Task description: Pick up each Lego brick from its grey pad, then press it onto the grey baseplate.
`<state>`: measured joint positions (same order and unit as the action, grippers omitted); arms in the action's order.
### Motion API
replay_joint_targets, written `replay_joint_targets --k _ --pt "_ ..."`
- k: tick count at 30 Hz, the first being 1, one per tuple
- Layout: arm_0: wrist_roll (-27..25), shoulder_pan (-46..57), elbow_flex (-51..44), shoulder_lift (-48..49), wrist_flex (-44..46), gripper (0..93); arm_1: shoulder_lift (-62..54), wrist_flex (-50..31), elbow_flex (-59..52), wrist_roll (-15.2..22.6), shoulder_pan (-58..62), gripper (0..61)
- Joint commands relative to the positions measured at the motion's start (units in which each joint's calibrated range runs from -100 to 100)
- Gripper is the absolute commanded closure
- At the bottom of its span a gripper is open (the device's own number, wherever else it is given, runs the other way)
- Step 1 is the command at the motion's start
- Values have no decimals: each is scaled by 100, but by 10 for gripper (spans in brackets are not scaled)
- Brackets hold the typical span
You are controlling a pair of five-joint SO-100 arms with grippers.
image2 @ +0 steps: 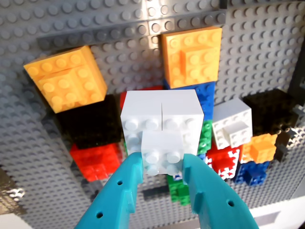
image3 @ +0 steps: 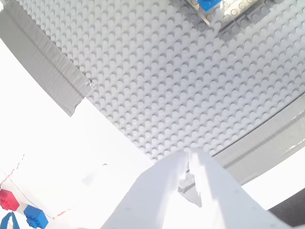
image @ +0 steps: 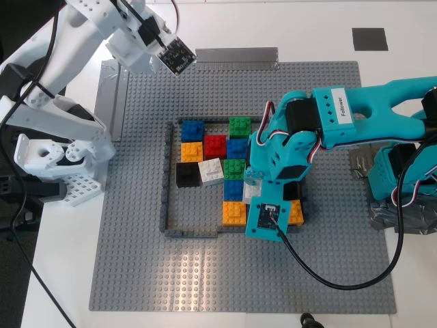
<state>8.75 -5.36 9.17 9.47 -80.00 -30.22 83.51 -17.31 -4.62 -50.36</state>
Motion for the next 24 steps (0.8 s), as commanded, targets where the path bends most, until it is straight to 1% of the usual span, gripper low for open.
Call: replay_joint_targets --k 1,6,10,14,17,22,24 --pt "-8 -98 -37 66 -47 927 -136 -182 444 -146 -582 612" --pt "-4 -294 -37 66 -283 927 319 -165 851 -190 -843 613" --pt "1 -439 -37 23 -454 927 816 -141 1266 -166 -807 613" --pt "1 -534 -28 23 -462 927 1065 -312 1483 117 -727 613" --pt "6 -686 -28 15 -462 927 1237 -458 1654 235 -655 613" --pt "6 -860 -28 6 -487 927 1907 -19 2566 215 -720 613" --pt "6 -831 -28 -3 -454 927 2404 388 3225 249 -763 613"
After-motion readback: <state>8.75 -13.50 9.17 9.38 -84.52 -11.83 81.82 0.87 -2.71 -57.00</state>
